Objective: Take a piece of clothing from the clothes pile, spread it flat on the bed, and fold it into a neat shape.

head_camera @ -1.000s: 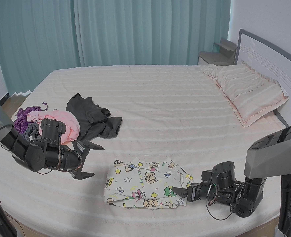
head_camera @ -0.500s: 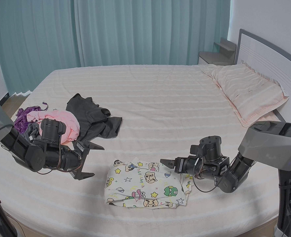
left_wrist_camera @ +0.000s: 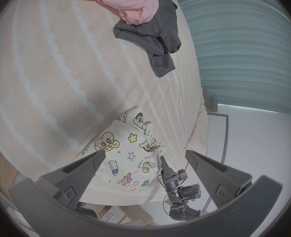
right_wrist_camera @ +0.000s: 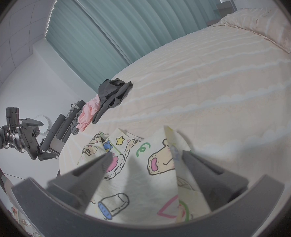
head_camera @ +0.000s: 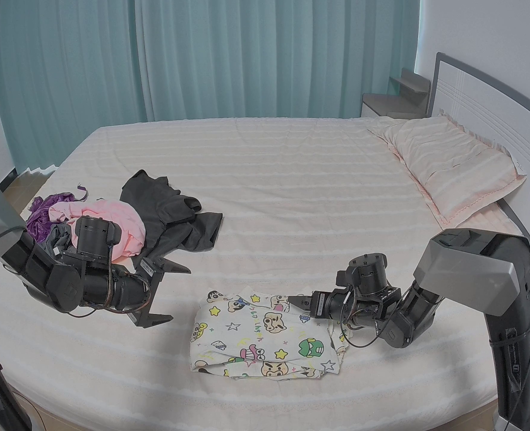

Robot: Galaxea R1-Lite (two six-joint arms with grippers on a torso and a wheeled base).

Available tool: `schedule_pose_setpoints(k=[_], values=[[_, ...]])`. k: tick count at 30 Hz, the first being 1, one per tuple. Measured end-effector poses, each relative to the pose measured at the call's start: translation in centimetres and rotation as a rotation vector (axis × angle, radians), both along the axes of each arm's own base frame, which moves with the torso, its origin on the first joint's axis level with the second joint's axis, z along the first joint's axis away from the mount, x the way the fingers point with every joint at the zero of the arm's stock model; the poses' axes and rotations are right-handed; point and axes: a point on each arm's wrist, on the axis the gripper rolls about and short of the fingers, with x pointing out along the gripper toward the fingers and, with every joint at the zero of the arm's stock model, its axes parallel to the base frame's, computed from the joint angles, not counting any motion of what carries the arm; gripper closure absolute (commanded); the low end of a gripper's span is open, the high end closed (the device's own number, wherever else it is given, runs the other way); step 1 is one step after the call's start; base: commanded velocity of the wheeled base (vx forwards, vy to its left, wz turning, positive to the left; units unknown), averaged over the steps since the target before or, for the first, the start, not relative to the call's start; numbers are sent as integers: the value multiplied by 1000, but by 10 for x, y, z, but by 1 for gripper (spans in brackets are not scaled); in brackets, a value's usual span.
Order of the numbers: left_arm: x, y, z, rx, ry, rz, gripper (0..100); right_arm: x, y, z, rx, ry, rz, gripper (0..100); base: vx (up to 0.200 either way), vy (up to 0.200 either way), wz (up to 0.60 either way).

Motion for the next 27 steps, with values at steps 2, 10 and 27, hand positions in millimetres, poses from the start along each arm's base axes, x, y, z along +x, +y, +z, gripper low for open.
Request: schedule_pose_setpoints(k=[2,10,27], values=[[0,0,0,0,0,0,0,0,1,-2,-1,8,-1,100,0,0,0],[0,0,0,0,0,0,0,6,-15,1,29,31,-79,100,0,0,0],[0,0,0,0,1,0,0,7,-38,10,59,61,-163,100,0,0,0]])
